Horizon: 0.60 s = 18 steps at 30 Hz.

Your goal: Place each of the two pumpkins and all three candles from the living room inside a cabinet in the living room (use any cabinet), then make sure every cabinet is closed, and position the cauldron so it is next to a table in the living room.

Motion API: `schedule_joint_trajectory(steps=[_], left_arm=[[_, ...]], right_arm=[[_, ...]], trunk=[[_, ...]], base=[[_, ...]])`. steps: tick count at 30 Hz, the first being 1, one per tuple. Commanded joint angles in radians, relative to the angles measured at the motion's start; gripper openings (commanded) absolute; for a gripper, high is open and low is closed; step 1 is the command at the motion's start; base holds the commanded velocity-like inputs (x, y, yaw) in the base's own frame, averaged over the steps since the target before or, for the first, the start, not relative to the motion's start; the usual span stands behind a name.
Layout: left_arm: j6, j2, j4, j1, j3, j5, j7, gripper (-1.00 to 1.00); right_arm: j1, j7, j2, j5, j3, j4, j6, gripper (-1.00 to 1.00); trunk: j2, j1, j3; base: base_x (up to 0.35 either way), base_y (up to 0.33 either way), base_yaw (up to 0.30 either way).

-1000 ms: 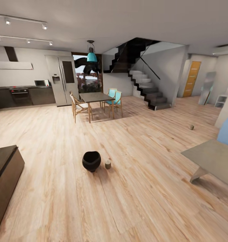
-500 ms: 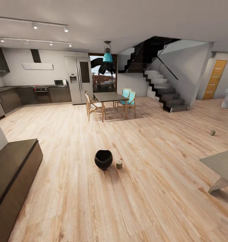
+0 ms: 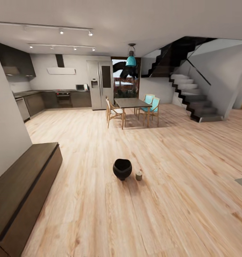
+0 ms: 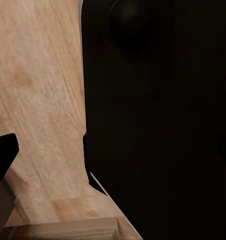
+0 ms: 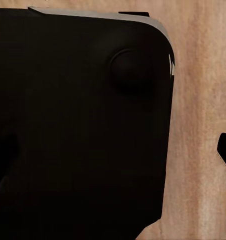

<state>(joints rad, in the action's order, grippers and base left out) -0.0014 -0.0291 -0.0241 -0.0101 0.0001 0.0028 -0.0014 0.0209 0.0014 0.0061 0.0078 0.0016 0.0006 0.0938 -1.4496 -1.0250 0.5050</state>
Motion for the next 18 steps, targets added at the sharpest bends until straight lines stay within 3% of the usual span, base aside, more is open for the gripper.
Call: schedule_joint_trajectory(steps=[1,12,18], left_arm=[[0.000,0.000,-0.002,-0.001,0.000,0.000,0.000,1.00],[-0.001,0.005,-0.002,-0.001,0.005,0.005,-0.001,1.00],[-0.002,0.025,-0.002,-0.001,0.009,0.006,-0.003,1.00]], right_arm=[[0.001,0.000,0.000,0.001,0.000,0.001,0.003,1.00],[0.001,0.000,0.000,0.000,0.000,0.004,0.004,1.00],[0.001,0.001,0.000,0.001,0.000,0.005,0.004,1.00]], trunk=[[0.000,0.000,0.001],[0.000,0.000,0.001],[0.000,0.000,0.001]], base=[[0.000,0.000,0.276],[0.000,0.000,0.276],[-0.025,-0.005,0.276]])
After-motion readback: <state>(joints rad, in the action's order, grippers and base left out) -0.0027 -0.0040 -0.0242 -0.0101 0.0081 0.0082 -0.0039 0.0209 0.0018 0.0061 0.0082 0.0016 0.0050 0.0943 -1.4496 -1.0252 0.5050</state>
